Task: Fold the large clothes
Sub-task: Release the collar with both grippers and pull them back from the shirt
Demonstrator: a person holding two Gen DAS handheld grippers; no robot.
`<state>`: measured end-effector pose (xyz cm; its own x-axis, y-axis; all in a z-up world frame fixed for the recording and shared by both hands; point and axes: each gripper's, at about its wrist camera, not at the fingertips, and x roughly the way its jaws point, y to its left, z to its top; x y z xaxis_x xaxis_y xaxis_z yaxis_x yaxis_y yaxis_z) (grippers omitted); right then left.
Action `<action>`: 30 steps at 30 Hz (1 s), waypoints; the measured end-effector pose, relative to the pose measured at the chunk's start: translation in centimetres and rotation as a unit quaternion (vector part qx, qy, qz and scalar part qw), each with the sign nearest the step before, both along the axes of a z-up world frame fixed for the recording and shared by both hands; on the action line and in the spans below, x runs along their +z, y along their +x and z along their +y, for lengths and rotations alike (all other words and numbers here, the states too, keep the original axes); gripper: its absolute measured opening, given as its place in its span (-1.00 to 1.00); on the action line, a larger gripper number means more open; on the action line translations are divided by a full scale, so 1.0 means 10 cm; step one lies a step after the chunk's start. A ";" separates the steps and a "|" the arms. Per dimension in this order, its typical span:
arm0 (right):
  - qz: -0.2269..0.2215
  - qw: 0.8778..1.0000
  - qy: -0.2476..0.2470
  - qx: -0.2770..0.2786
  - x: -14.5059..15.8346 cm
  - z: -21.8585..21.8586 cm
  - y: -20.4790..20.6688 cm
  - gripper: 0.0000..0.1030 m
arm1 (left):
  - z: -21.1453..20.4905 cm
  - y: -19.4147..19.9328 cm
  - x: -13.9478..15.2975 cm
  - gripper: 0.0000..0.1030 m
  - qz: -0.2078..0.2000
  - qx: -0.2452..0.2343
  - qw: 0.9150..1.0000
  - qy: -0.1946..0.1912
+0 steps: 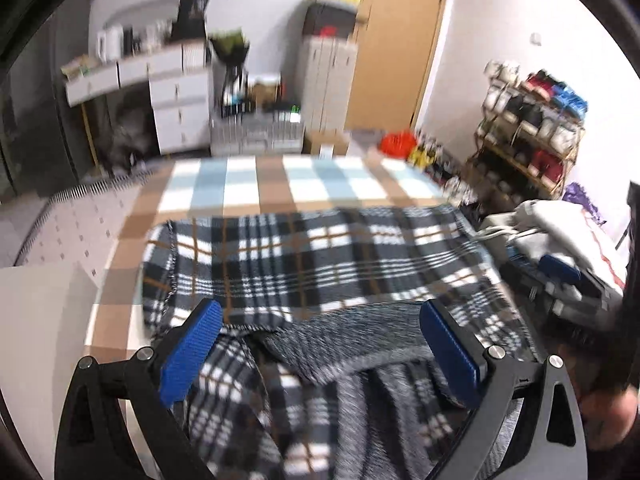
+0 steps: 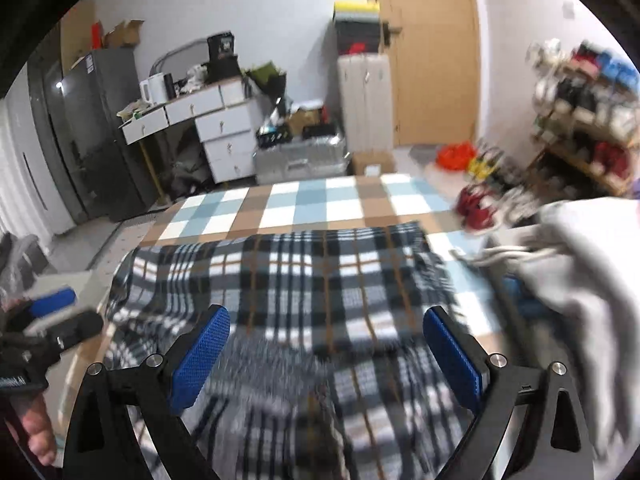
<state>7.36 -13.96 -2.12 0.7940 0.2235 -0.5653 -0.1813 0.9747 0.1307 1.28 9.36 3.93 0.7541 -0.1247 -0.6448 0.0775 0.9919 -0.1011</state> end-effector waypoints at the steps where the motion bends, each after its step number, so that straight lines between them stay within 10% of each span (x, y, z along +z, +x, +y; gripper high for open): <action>1: -0.016 1.000 -0.008 -0.006 0.03 0.02 -0.18 1.00 | -0.06 -0.04 0.02 0.88 -0.011 -0.003 1.000 0.002; 8: -0.087 0.992 -0.077 -0.047 -0.05 0.16 -0.72 1.00 | -0.10 -0.18 -0.15 0.88 -0.055 0.014 0.998 -0.008; 17: -0.008 0.995 -0.074 -0.069 -0.49 0.02 -0.58 1.00 | -0.15 0.06 -0.39 0.88 0.023 0.008 0.999 -0.031; 24: -0.075 0.979 -0.161 -0.098 -0.41 0.16 -0.82 1.00 | -0.50 -0.09 -0.32 0.89 -0.029 -0.017 0.996 0.084; 30: -0.084 0.981 -0.155 -0.084 -0.35 0.18 -0.94 1.00 | -0.45 -0.05 -0.41 0.89 -0.018 -0.021 0.997 0.070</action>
